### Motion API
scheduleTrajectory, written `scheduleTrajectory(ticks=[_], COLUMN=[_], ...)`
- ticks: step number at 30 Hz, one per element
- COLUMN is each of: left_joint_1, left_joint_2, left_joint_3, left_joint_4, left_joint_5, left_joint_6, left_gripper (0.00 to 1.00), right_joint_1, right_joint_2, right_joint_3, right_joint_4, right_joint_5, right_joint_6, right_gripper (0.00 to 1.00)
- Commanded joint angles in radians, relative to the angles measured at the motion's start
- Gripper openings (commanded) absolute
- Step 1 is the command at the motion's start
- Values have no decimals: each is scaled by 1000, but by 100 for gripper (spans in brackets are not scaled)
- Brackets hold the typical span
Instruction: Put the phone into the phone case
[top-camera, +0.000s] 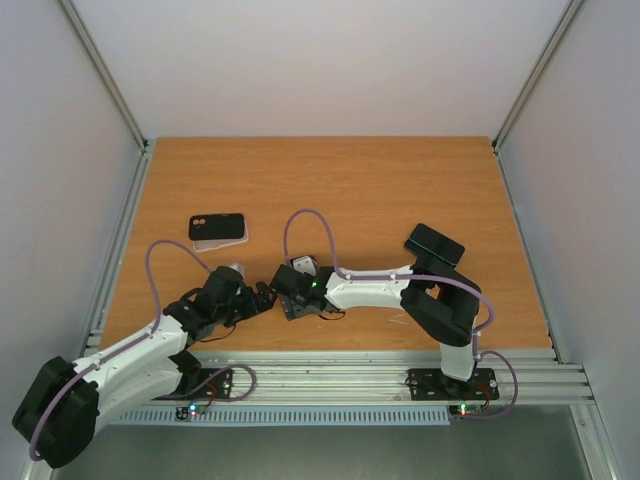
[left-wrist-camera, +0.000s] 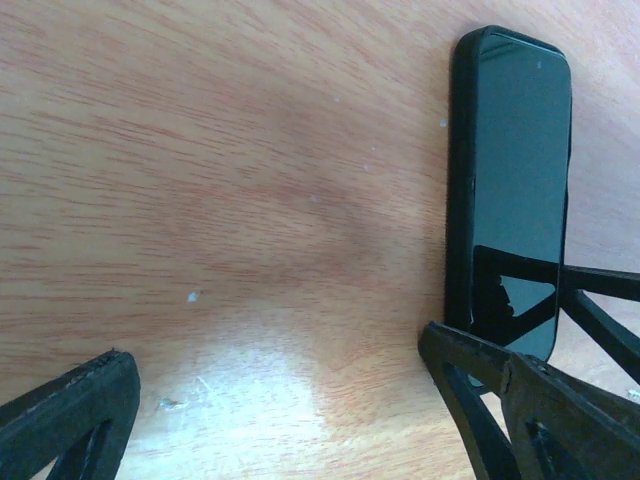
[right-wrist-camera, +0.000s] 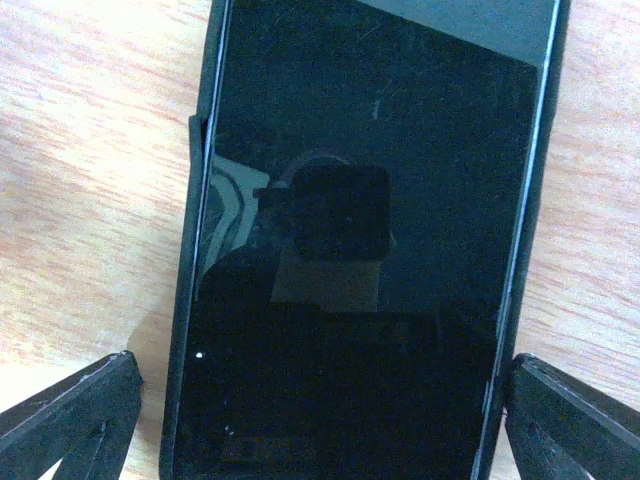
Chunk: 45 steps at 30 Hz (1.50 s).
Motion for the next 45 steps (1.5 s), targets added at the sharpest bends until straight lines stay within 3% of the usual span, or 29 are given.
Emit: scheduleTrajectory(ticks=[1, 6, 18, 23, 37, 45], left_joint_1=[4, 5, 14, 15, 12, 9], left_joint_2=[16, 43, 199, 308, 615, 660], left_joint_3=[-16, -14, 25, 38, 50, 43], left_joint_4=[64, 99, 323, 437, 734, 800], left_joint_5=[26, 43, 168, 225, 348, 360], left_joint_6=[-28, -41, -113, -159, -253, -257], left_gripper=[99, 99, 99, 96, 74, 50], right_joint_1=[-1, -21, -23, -24, -28, -33], right_joint_2=[22, 20, -160, -235, -246, -251], right_joint_3=[13, -19, -163, -242, -326, -349], right_joint_4=[-24, 19, 159, 258, 434, 481], right_joint_5=[73, 5, -106, -161, -268, -280], right_joint_6=[51, 48, 45, 50, 94, 87], right_gripper=[98, 98, 70, 68, 67, 67])
